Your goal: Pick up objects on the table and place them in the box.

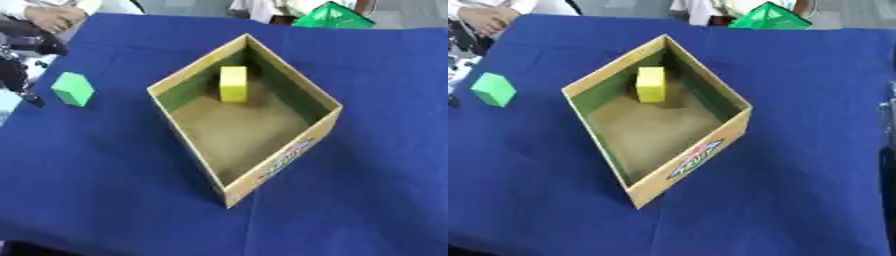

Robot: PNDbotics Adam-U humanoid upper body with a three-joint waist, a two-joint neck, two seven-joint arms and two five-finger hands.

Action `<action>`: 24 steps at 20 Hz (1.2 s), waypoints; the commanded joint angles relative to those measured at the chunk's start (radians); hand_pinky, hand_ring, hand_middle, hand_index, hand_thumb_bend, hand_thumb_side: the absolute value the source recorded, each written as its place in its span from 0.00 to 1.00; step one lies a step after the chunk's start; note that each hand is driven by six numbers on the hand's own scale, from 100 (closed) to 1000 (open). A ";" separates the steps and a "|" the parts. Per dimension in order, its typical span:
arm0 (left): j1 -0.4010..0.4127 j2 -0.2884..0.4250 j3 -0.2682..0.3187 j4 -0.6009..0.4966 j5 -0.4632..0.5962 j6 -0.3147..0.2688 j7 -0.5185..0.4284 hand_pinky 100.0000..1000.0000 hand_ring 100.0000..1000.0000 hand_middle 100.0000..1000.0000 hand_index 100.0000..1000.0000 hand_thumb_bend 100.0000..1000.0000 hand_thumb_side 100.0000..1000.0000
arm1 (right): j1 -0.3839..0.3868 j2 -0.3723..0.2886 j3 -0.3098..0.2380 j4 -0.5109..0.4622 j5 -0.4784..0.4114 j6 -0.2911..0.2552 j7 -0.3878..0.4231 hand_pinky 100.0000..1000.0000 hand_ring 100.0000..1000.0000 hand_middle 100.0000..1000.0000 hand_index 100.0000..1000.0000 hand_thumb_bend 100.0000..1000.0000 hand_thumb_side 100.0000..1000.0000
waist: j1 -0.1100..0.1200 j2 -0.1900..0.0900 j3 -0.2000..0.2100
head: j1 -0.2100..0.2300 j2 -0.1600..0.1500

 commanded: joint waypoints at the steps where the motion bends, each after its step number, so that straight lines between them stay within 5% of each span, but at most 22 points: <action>1: -0.012 0.042 0.019 -0.007 -0.016 0.001 0.020 0.84 0.90 0.91 0.91 0.65 0.00 | -0.011 -0.021 -0.005 -0.018 -0.005 0.000 -0.002 0.83 0.84 0.60 0.83 0.09 1.00 | 0.000 -0.021 -0.001 | 0.005 0.001; 9: -0.004 0.015 0.050 0.058 -0.047 0.020 0.136 0.83 0.89 0.91 0.92 0.63 0.00 | -0.017 -0.021 -0.007 -0.012 -0.012 -0.002 0.001 0.83 0.84 0.60 0.82 0.09 1.00 | -0.011 -0.010 -0.013 | 0.017 -0.008; 17: -0.001 -0.004 0.055 0.099 -0.040 0.021 0.139 0.80 0.87 0.89 0.91 0.58 0.00 | -0.020 -0.020 -0.008 -0.010 -0.018 -0.005 -0.004 0.83 0.84 0.59 0.82 0.09 1.00 | -0.015 -0.004 -0.019 | 0.024 -0.014; 24: -0.002 -0.016 0.062 0.116 -0.009 0.032 0.136 0.69 0.74 0.77 0.83 0.43 0.00 | -0.020 -0.019 -0.008 -0.009 -0.018 -0.005 -0.003 0.83 0.84 0.59 0.82 0.09 1.00 | -0.016 -0.003 -0.021 | 0.026 -0.013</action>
